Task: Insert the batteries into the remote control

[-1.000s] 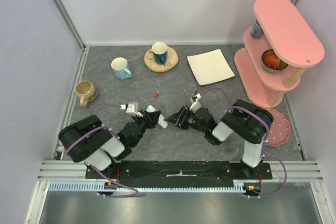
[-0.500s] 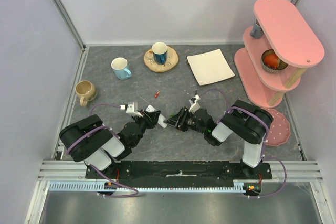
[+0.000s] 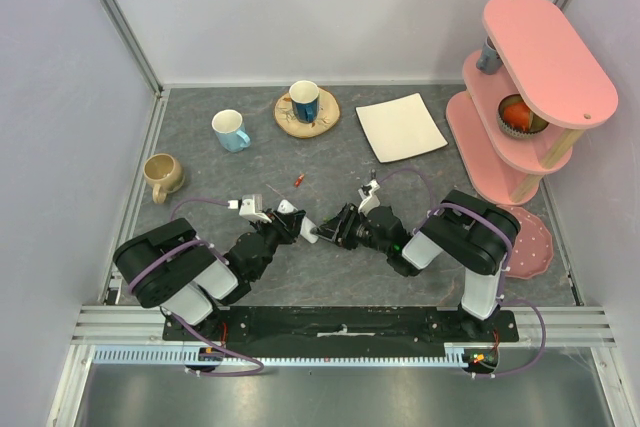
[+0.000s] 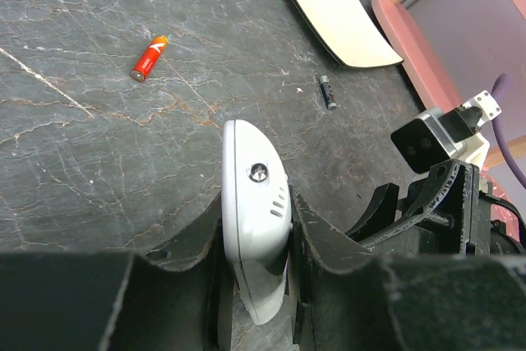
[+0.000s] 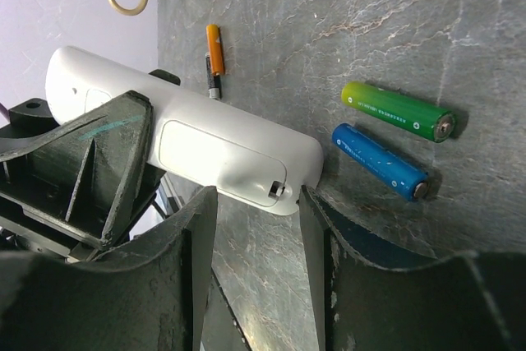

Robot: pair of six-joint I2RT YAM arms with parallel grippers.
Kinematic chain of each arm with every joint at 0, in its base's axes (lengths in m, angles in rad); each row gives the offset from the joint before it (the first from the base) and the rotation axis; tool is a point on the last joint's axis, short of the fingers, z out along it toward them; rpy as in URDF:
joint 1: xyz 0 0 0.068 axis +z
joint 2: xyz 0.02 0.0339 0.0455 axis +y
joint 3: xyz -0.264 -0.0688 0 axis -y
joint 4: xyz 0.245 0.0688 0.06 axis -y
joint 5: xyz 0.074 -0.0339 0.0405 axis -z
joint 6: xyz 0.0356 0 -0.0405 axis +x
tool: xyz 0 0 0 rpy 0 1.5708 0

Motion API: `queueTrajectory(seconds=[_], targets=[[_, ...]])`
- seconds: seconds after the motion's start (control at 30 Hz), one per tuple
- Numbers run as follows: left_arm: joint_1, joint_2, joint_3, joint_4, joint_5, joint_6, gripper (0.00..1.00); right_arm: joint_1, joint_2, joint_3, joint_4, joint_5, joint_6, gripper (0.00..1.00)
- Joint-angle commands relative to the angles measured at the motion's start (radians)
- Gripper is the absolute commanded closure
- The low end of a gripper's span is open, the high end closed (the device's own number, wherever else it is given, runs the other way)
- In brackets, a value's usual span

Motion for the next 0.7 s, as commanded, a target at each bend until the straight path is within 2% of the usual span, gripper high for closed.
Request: queueTrajectory(seconds=[0.0, 0.67], targets=[[-0.019, 0.030, -0.062, 0.268, 0.032, -0.020, 0.98, 0.006, -0.029, 0.049, 0.033, 0.017, -0.016, 0.48], [-0.021, 0.036, -0.065, 0.268, 0.019, -0.035, 0.98, 0.006, -0.061, 0.030, 0.077, 0.014, -0.005, 0.47]])
